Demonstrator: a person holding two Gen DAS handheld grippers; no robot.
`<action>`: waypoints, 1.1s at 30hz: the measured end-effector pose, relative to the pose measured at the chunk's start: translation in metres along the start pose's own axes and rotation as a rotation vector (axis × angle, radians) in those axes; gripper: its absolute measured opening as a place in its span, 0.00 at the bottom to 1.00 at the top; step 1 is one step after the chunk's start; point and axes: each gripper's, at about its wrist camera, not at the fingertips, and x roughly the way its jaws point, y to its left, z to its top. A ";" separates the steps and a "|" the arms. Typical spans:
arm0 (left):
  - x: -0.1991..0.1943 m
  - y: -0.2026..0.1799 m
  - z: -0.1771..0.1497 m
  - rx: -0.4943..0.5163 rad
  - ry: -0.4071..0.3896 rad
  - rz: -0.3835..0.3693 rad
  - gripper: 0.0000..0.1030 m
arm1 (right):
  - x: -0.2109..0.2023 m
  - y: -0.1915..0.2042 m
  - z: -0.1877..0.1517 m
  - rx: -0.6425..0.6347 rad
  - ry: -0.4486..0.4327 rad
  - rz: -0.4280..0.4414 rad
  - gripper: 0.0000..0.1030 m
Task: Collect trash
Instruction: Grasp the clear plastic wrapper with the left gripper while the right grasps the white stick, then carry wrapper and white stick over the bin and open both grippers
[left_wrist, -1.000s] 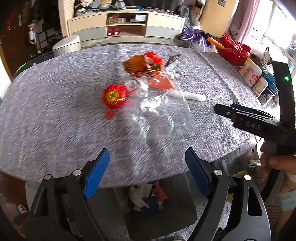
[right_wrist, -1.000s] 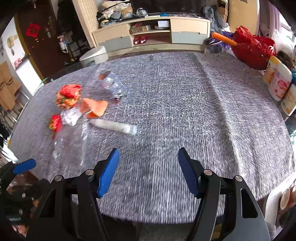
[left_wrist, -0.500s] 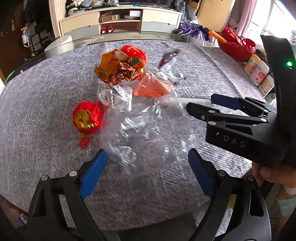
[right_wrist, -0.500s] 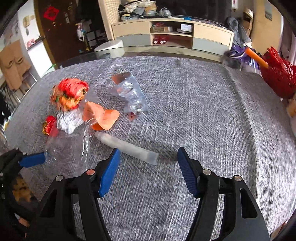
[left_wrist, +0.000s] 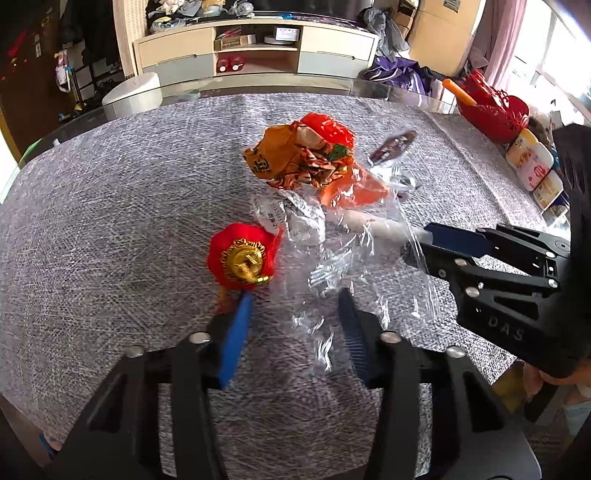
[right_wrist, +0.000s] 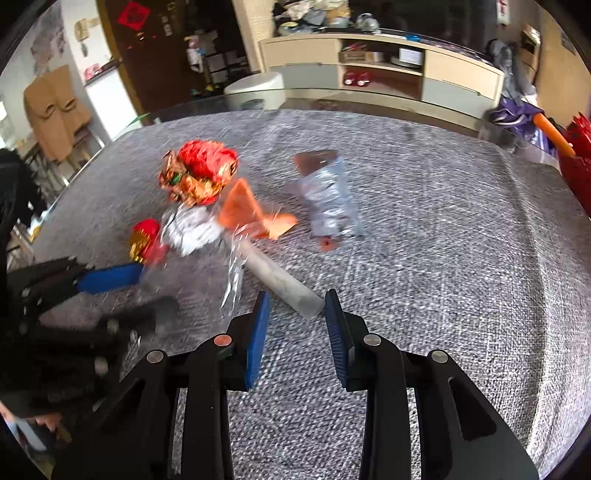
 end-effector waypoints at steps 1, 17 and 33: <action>0.000 0.002 0.000 -0.003 0.000 0.001 0.31 | 0.000 0.001 0.000 -0.002 -0.001 0.002 0.31; -0.014 0.000 -0.009 0.021 -0.014 -0.027 0.08 | -0.008 0.013 -0.014 0.007 -0.020 -0.002 0.15; -0.101 -0.016 -0.052 0.049 -0.098 -0.045 0.08 | -0.097 0.018 -0.068 0.054 -0.104 -0.042 0.15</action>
